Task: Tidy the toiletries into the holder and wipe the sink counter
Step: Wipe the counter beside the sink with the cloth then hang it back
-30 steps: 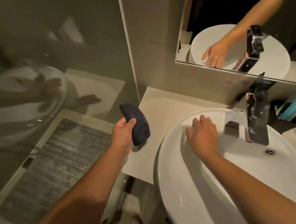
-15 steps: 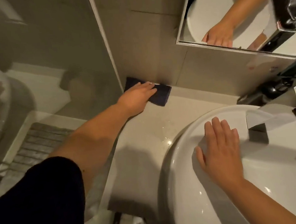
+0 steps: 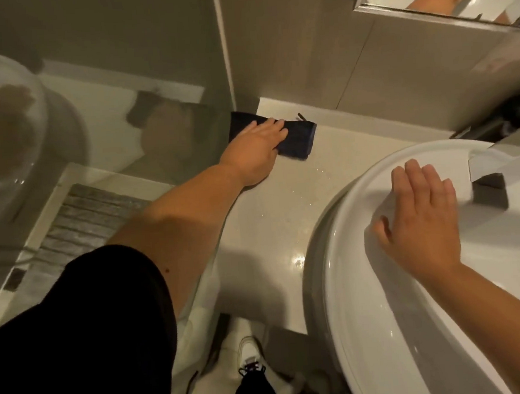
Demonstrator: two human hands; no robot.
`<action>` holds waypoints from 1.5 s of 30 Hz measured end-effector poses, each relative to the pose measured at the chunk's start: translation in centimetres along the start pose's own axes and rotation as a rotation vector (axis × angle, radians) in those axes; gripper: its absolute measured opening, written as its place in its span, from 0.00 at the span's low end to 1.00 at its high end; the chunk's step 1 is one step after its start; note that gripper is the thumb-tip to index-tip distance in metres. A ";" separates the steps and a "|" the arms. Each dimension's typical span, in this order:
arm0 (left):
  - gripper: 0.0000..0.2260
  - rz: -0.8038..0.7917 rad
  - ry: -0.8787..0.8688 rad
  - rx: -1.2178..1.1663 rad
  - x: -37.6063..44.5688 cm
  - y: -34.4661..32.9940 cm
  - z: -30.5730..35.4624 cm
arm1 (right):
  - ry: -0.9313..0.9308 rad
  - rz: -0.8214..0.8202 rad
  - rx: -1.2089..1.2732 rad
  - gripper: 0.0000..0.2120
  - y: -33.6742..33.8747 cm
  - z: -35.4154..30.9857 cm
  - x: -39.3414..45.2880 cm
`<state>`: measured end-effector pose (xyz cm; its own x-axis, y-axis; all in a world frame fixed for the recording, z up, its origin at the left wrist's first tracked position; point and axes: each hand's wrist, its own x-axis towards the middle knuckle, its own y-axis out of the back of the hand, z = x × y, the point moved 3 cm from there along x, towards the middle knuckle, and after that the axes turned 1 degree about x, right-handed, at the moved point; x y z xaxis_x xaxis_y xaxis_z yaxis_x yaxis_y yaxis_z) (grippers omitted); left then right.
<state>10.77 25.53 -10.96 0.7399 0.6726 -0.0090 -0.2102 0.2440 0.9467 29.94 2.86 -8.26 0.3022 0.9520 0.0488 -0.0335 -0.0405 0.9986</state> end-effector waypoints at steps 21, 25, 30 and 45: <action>0.22 0.142 0.434 -0.176 -29.6 -5.7 15.7 | 0.059 -0.233 -0.032 0.41 2.5 0.5 -0.3; 0.20 0.234 0.649 -0.539 -29.2 -5.2 19.7 | 0.060 -0.230 -0.074 0.41 2.6 0.3 -0.5; 0.14 0.309 1.062 -1.444 -27.8 -5.2 22.0 | 0.052 -0.238 -0.092 0.41 2.6 0.2 -0.6; 0.08 0.579 0.882 -1.286 -17.1 7.9 7.2 | -0.019 -0.253 -0.101 0.40 2.5 -0.8 -0.3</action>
<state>1.07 10.97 -1.02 -0.0892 0.9267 -0.3652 -0.9960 -0.0849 0.0278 29.00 2.68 -5.75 0.3305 0.9221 -0.2012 -0.0487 0.2295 0.9721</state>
